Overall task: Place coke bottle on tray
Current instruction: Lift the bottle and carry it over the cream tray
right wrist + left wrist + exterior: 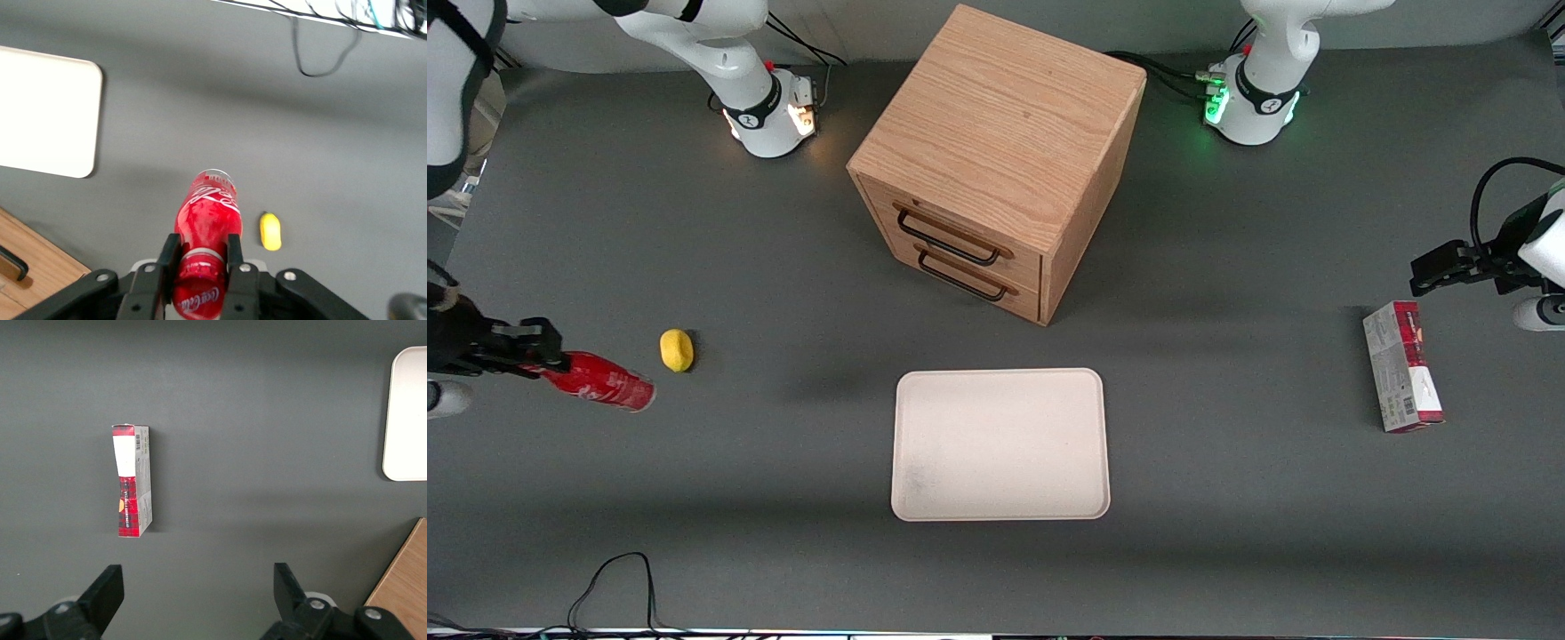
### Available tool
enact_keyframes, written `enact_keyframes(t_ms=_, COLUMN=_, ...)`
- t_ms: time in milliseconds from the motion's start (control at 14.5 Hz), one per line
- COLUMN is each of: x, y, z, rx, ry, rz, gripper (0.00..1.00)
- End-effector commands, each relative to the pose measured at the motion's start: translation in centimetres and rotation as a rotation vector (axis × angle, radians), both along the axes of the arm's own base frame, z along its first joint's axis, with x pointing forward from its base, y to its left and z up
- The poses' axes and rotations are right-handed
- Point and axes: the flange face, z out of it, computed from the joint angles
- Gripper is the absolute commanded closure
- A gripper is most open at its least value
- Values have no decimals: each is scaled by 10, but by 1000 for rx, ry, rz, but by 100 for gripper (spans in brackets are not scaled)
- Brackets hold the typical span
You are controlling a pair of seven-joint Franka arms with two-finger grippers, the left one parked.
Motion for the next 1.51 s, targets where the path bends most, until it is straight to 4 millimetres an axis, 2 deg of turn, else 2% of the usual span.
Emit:
enact_keyframes(t_ms=0, x=6, y=82, z=-11, rx=-20, ry=-58, rz=94, gripper=100)
enact_keyframes(t_ms=138, x=5, y=137, z=-26, rx=-12, ry=-74, rz=123, gripper=100)
enact_keyframes(t_ms=275, x=-8, y=200, z=-34, rx=-26, ry=-92, rz=152, gripper=100)
enact_keyframes(t_ms=413, x=-25, y=246, z=-37, rx=-26, ry=-103, rz=145, gripper=100)
enact_keyframes(t_ms=550, x=-40, y=278, z=-36, rx=-22, ry=-108, rz=188, gripper=100)
enact_keyframes(t_ms=757, x=-45, y=289, z=-37, rx=-19, ry=-107, rz=206, gripper=100)
enact_keyframes(t_ms=894, x=-40, y=291, z=-42, rx=-11, ry=-129, rz=211, gripper=100)
enact_keyframes(t_ms=1032, x=-18, y=293, z=-89, rx=-24, ry=-106, rz=206, gripper=100)
enact_keyframes(t_ms=1238, x=6, y=307, z=-159, rx=-25, ry=-107, rz=214, gripper=100)
enact_keyframes(t_ms=1444, x=20, y=317, z=-212, rx=-13, ry=-124, rz=222, gripper=100)
